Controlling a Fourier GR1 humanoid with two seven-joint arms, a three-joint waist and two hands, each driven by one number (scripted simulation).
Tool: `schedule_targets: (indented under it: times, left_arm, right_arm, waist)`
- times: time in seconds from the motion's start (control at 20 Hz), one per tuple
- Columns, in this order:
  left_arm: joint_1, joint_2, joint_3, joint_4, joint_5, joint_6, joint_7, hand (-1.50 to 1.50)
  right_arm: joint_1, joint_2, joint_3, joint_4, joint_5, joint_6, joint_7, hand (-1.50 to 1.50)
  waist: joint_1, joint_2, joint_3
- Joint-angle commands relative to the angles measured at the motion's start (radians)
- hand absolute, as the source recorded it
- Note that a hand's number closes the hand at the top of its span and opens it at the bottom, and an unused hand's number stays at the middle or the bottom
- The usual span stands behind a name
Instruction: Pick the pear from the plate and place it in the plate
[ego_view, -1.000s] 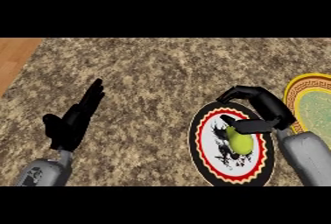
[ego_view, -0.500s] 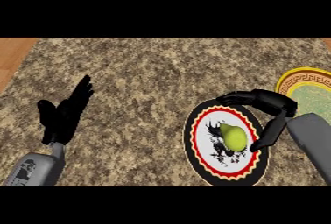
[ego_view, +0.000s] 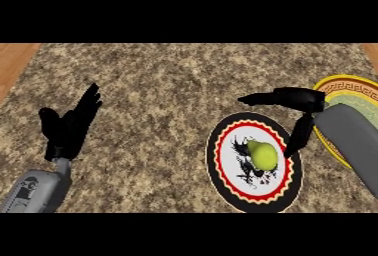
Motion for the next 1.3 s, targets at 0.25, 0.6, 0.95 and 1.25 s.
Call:
schedule_targets:
  times: [0.25, 0.6, 0.95, 1.25]
  left_arm:
    - [0.04, -0.007, -0.003, -0.052, -0.016, 0.016, 0.026, 0.0]
    - [0.025, -0.005, 0.021, -0.002, -0.022, -0.018, -0.009, 0.0]
    - [0.039, 0.0, 0.052, -0.021, -0.031, -0.008, -0.014, 0.0]
    - [0.055, -0.022, 0.045, -0.04, -0.025, -0.022, 0.012, 0.0]
  right_arm:
    - [-0.072, 0.001, 0.19, 0.072, 0.177, 0.11, -0.218, -1.5]
    - [-0.144, 0.078, 0.325, 0.145, 0.33, -0.024, -0.261, -1.5]
    - [-0.17, 0.143, 0.412, 0.199, 0.388, -0.046, -0.291, -1.5]
    - [-0.23, 0.187, 0.429, 0.299, 0.409, -0.053, -0.314, -1.5]
  waist:
    - [-0.003, -0.009, 0.0]
    - [-0.023, -0.01, -0.002]
    - [-0.029, -0.013, -0.002]
    - [-0.023, -0.012, -0.002]
